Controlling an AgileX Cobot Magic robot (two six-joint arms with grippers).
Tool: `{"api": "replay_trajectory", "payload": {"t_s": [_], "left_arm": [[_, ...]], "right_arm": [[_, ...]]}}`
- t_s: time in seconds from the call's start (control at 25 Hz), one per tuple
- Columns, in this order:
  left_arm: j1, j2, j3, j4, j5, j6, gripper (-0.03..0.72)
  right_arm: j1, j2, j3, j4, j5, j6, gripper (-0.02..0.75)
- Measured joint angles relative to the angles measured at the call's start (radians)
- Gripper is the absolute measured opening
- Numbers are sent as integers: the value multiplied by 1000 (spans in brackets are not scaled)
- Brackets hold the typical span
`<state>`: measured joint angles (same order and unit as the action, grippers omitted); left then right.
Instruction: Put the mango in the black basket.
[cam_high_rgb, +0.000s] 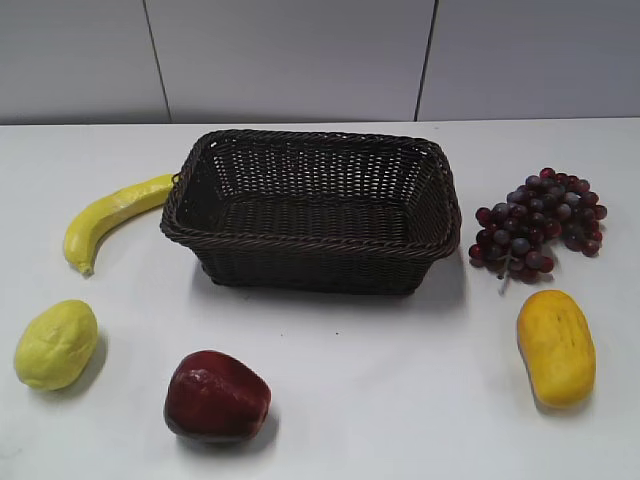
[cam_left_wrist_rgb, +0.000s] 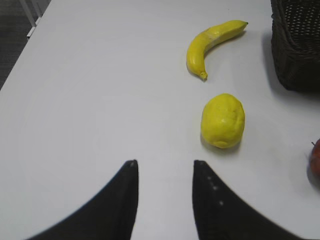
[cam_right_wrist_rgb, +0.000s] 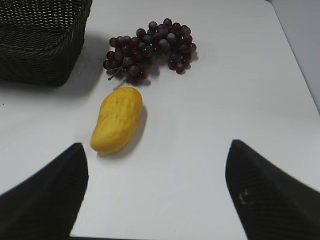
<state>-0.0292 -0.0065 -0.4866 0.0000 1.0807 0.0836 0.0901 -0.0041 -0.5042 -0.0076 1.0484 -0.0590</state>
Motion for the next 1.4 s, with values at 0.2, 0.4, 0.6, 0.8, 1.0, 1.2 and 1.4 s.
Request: {"api": "replay_trajectory", "payload": {"t_s": [0.2,0.4,0.6,0.8,1.0,1.2,1.4], "left_arm": [[0,0,0,0,0,0,272],[0,0,0,0,0,0,272],[0,0,0,0,0,0,272],[0,0,0,0,0,0,272],[0,0,0,0,0,0,272],[0,0,0,0,0,0,272],[0,0,0,0,0,0,272]], "right_arm": [[0,0,0,0,0,0,662],[0,0,0,0,0,0,652],[0,0,0,0,0,0,643],[0,21,-11,-6,-22,49,639],[0,193,-38,-20,-211,59,636],[0,448,-41,-26,-432,112,631],[0,751,-97,26,-473,110,629]]}}
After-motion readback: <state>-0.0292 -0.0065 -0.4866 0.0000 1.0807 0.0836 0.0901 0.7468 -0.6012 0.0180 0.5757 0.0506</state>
